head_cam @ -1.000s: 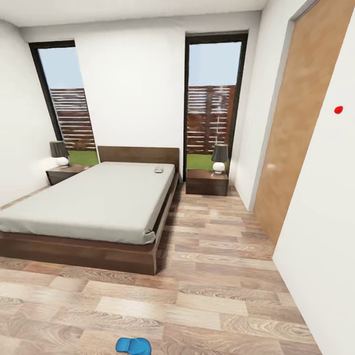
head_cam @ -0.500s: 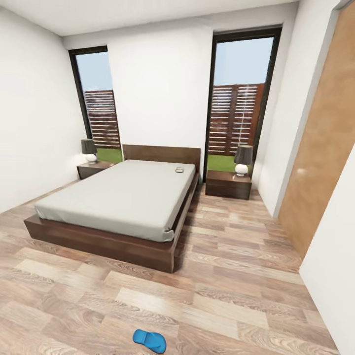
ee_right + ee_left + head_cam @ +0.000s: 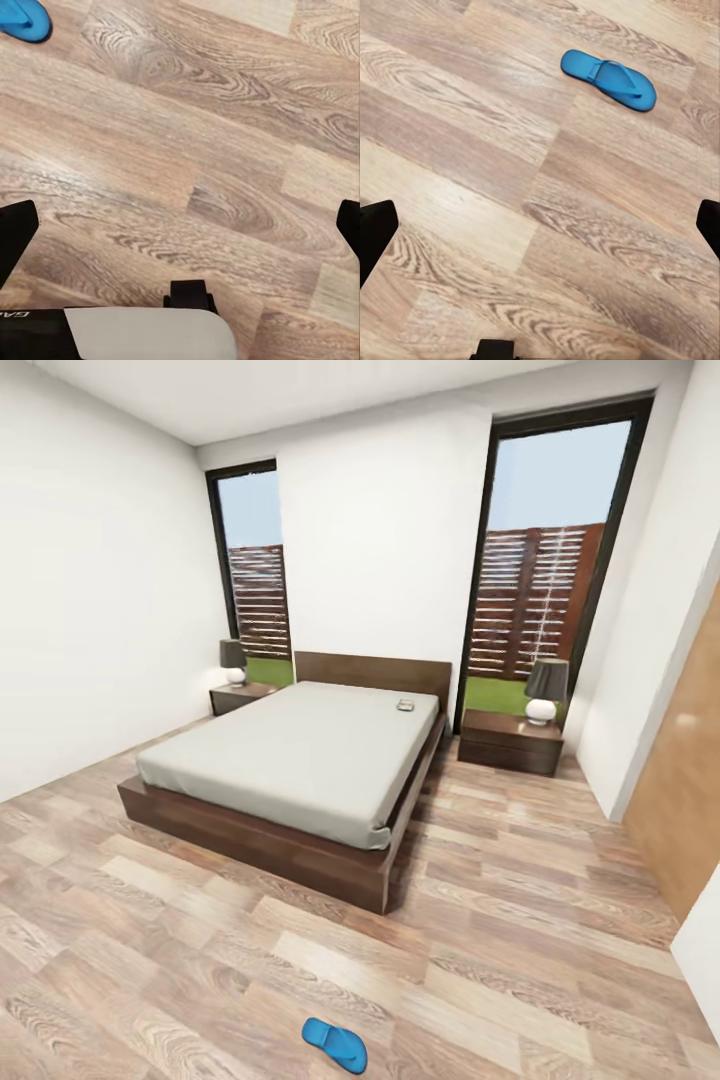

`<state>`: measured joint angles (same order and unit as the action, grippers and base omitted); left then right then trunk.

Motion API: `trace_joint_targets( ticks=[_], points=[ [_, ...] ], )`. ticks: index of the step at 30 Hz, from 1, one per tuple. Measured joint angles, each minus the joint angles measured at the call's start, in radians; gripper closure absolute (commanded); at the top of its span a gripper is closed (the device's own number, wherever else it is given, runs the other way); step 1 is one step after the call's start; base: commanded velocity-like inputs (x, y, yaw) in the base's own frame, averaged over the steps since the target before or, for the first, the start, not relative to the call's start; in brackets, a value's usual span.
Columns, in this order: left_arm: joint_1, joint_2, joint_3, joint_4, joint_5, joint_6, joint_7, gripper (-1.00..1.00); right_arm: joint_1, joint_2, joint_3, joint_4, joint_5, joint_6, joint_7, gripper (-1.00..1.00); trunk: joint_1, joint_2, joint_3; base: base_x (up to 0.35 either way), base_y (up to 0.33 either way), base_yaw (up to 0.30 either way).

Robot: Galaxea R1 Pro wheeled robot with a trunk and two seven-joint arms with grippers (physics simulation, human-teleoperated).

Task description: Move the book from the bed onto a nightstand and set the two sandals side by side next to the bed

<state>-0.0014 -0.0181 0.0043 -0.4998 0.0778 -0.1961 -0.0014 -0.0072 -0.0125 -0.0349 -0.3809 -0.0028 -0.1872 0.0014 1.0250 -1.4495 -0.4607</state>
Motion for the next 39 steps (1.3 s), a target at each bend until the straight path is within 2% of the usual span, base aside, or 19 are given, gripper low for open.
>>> trace_joint_targets(
  ticks=[16,39],
  points=[
    [0.0,0.0,0.0,0.0,0.0,0.0,0.0,-1.0,0.0,0.0,0.0,0.0,0.001,0.0,0.0,-1.0,0.0,0.0,0.0,0.0,0.0,0.257],
    [0.0,0.0,0.0,0.0,0.0,0.001,0.0,-1.0,0.0,0.0,0.0,0.0,0.001,0.0,0.0,-1.0,0.0,0.0,0.0,0.0,0.0,0.008]
  ],
)
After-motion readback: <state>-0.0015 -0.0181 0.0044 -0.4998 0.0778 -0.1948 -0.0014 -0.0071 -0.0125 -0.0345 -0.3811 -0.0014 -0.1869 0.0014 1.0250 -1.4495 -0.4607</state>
